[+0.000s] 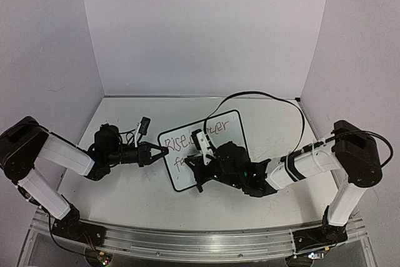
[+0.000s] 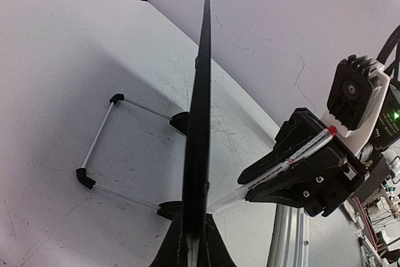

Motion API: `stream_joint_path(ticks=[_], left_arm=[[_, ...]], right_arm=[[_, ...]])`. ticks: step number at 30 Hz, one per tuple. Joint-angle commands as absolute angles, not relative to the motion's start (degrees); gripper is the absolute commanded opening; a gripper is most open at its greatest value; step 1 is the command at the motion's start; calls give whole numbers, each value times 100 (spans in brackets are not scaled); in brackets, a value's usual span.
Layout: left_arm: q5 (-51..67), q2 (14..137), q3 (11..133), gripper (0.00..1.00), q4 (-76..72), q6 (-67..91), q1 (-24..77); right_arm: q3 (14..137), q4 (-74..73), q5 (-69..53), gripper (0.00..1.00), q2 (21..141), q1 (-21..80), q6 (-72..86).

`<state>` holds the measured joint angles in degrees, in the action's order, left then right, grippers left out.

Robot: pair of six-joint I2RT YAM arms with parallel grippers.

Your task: Write a sentence on the whiteboard

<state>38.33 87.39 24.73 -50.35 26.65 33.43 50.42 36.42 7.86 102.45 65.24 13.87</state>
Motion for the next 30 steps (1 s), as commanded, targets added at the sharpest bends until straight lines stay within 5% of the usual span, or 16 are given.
stream_joint_path(ticks=[1,18,30], left_arm=[[3647,8692,2480,0,-4648,2496,3349],[3639,8657,2454,0,-4618,2505,3349],[3660,8703,2511,0,-4599,2520,3347]], right_arm=[[4880,3368,1057,0,10303,6477,1438],[4884,3313,1603,0,9912,6375,1184],[4776,3892,365,0,9648,6055,599]])
